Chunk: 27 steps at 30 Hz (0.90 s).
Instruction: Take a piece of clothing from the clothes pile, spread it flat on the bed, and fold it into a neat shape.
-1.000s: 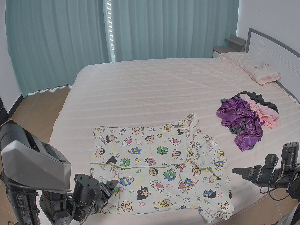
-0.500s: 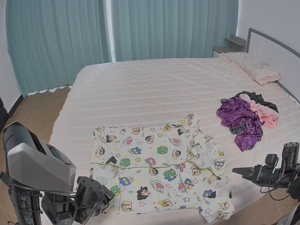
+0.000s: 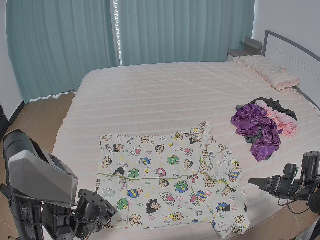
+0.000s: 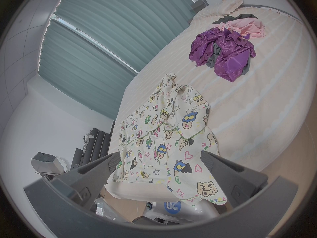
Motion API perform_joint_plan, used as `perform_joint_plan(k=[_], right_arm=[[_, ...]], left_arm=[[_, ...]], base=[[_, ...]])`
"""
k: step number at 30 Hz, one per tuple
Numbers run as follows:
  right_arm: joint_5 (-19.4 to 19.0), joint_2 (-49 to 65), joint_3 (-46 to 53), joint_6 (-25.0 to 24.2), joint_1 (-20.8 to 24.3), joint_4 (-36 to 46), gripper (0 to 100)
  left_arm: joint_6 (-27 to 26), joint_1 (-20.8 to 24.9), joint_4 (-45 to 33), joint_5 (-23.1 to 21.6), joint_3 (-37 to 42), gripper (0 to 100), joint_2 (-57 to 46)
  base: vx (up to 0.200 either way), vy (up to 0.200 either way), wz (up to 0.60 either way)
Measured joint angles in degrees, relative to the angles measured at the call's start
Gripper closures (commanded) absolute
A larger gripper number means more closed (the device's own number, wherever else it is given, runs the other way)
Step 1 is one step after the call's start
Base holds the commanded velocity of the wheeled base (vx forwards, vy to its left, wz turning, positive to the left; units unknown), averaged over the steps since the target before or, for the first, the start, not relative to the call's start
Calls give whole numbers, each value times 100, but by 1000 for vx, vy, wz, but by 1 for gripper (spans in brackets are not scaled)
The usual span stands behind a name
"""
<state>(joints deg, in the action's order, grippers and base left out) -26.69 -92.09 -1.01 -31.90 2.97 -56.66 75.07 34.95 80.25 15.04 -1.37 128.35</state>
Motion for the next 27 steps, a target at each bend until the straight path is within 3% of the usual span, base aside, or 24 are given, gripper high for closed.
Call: perform_joint_plan(k=[18, 27], right_arm=[[-2, 69, 0, 0, 0, 9, 0], [-2, 88, 0, -1, -4, 9, 0]], left_arm=[[-29, -26, -13, -2, -439, 0, 26], [77, 234, -6, 6, -393, 0, 26]], base=[[0, 0, 0], [0, 0, 0]])
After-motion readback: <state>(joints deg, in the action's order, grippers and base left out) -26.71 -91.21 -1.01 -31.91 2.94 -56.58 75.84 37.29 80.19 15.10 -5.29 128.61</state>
